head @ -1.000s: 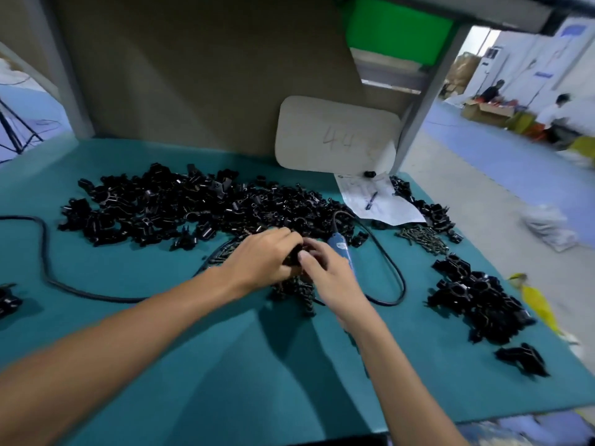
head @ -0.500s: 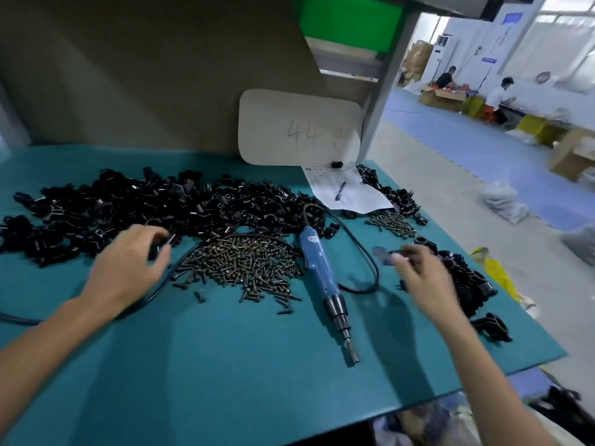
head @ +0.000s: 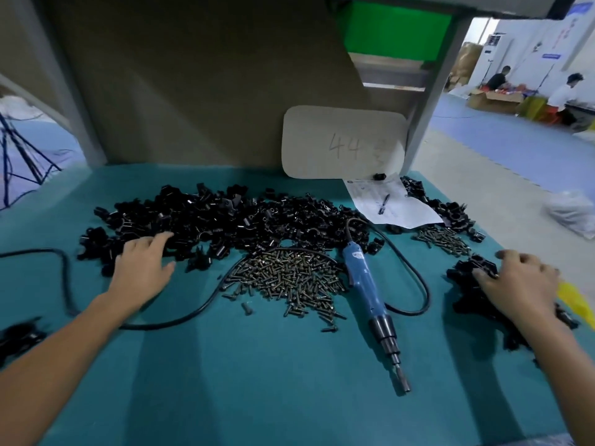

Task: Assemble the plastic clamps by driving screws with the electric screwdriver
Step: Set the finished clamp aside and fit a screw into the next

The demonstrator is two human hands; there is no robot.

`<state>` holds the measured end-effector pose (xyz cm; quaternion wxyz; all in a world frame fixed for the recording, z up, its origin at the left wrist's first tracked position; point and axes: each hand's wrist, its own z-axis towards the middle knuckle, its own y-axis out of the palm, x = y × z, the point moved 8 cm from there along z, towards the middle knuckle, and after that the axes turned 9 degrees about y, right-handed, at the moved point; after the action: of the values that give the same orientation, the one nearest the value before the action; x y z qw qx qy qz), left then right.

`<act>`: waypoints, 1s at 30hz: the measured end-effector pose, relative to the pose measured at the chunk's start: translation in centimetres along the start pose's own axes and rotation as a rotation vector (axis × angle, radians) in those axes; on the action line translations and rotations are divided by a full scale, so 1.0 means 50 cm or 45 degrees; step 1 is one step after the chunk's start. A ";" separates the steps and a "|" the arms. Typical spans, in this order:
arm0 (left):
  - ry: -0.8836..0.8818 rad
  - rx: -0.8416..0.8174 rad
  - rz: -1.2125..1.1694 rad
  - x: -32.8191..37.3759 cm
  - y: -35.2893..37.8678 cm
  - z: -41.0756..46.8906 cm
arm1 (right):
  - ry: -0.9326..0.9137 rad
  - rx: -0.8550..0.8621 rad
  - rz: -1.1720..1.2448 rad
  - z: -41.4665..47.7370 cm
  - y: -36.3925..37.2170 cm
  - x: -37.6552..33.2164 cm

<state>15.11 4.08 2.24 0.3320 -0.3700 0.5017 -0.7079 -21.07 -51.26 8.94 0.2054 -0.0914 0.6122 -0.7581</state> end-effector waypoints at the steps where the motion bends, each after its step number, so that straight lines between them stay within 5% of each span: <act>1: 0.033 0.012 -0.002 -0.004 -0.003 0.005 | -0.065 0.020 0.056 -0.015 -0.006 -0.039; 8: -0.031 0.093 0.001 -0.006 -0.027 0.029 | -0.740 -0.299 0.445 -0.184 0.016 -0.400; 13: -0.143 0.103 -0.122 0.003 -0.040 0.046 | -1.072 -0.612 0.375 -0.296 0.096 -0.585; 19: -0.233 0.172 -0.845 -0.001 -0.061 0.050 | -1.098 -0.591 0.257 -0.305 0.145 -0.635; 24: -0.507 0.178 -1.447 0.023 -0.069 0.049 | -0.796 -0.346 0.325 -0.196 0.127 -0.640; 30: -0.359 -0.226 -1.574 0.110 -0.060 0.001 | -0.606 -0.433 0.214 -0.148 0.168 -0.641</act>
<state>12.08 0.26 6.19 -0.1067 -0.7068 0.2041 -0.6689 6.56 -32.51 2.71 0.3868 -0.2485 0.6703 -0.5825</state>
